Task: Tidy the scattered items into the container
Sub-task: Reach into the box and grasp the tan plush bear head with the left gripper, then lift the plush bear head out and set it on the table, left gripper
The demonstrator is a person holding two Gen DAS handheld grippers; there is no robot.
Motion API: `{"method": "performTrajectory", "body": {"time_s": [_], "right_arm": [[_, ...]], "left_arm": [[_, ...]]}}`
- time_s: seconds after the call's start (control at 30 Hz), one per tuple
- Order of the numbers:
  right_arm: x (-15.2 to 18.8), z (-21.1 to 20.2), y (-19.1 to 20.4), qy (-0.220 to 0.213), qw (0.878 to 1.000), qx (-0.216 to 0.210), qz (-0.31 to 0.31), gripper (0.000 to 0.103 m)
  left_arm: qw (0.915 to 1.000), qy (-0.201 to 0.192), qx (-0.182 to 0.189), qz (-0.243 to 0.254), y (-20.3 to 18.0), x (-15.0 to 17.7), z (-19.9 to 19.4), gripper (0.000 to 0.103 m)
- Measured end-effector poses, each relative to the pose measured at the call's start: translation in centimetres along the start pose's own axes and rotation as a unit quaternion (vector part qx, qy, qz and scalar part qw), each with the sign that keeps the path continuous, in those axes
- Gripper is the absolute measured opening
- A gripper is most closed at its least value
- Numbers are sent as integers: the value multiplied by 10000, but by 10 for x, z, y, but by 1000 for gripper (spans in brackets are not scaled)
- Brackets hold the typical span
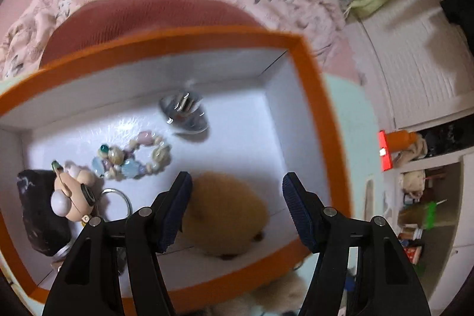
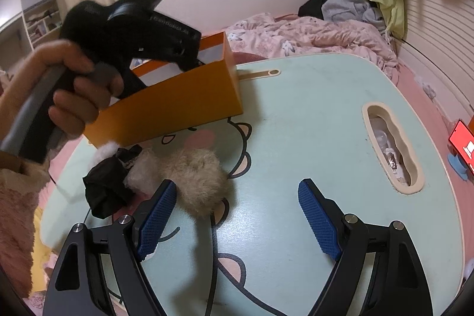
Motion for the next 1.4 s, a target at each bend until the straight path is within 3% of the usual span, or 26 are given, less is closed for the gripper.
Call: {"method": "performTrajectory", "body": {"time_s": [0.07, 0.2, 0.33, 0.47, 0.57, 0.73, 0.87, 1.03, 1.17, 1.27, 1.4], "right_arm": [[0, 0, 1, 12, 10000, 0, -4, 84], [1, 0, 1, 13, 10000, -1, -10, 84], [0, 0, 1, 11, 10000, -5, -10, 84], [1, 0, 2, 11, 10000, -8, -12, 84], [0, 0, 1, 14, 10000, 1, -21, 84], [2, -1, 0, 14, 10000, 71, -61, 84], [3, -1, 1, 21, 9998, 134, -129, 84], [4, -1, 1, 23, 9998, 165, -144, 85], [4, 0, 1, 29, 9996, 190, -182, 85], [4, 0, 0, 24, 9996, 198, -176, 85], [3, 0, 0, 20, 9996, 202, -178, 85]], "left_arm": [[9998, 88, -134, 123, 1, 1, 0, 64], [9953, 141, -674, 678, -9, 3, 2, 47], [9954, 54, -556, 784, -9, 5, -1, 42], [9955, -557, -305, 705, -4, 5, -39, 42], [9902, -1164, -5, 767, -6, 15, -87, 42], [9744, -2004, -173, 1004, 4, 79, -138, 43], [9752, -2089, -72, 725, 33, 140, -124, 43], [9759, -2022, -324, 759, 36, 201, -98, 43], [9776, -1897, -538, 737, 37, 208, -71, 43], [9712, -2191, -612, 706, 38, 208, -65, 48], [9632, -2416, -766, 894, 33, 216, -63, 64]]}}
Point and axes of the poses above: each gripper's, at about its wrist camera, not at the fingertips, and z roughly the way its jaws point, y to its left, x to its underside, the point moved 2 cm from there along z, roughly the way its jaws point, and after that the axes turned 13 degrees about z, right-handed, at the moved point
